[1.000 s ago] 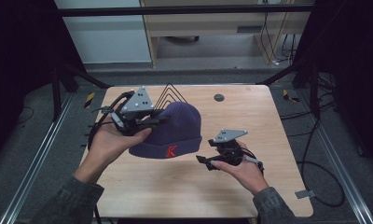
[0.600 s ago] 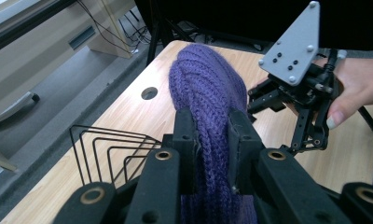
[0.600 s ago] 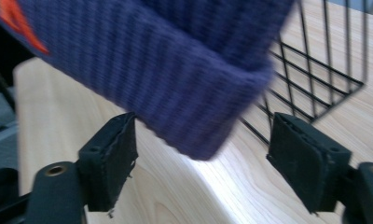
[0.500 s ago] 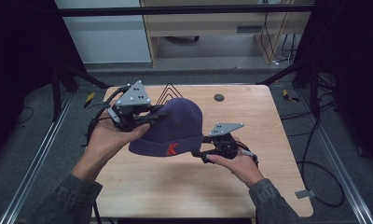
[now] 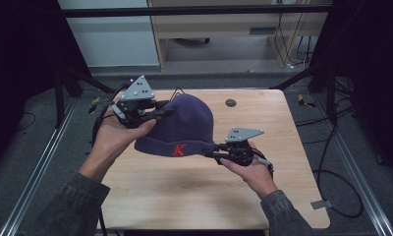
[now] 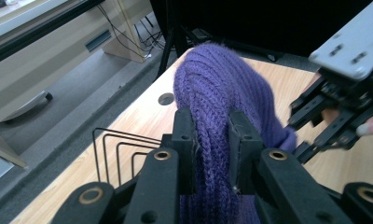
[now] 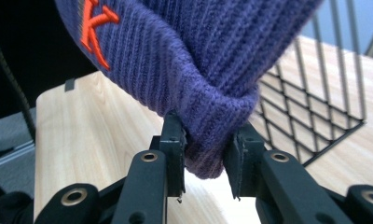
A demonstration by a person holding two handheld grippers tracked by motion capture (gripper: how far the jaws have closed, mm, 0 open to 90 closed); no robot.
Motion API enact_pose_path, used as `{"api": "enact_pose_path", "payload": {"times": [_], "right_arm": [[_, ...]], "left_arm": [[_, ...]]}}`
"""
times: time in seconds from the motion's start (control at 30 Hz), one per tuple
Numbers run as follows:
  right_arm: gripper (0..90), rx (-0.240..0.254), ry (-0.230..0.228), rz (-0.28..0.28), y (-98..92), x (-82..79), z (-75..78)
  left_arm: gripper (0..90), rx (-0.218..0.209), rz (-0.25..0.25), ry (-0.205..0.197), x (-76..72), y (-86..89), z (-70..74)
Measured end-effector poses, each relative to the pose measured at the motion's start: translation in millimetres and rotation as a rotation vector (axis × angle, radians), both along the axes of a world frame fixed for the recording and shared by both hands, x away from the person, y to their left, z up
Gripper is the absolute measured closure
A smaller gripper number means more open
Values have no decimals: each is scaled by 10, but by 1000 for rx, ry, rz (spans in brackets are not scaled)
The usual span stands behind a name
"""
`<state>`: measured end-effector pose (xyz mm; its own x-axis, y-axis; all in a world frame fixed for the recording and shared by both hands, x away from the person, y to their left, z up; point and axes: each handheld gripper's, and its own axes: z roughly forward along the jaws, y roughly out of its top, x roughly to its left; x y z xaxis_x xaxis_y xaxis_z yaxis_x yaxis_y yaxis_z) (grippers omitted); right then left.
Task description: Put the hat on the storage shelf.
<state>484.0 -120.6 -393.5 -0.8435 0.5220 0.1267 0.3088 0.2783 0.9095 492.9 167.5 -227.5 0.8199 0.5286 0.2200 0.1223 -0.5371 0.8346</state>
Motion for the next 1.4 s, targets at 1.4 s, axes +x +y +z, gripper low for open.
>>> {"api": "enact_pose_path", "payload": {"times": [1.4], "right_arm": [[732, 63, -35, -115, -31, 427, 517]], "left_arm": [[742, -40, 99, 0, 683, 119, 227]]}}
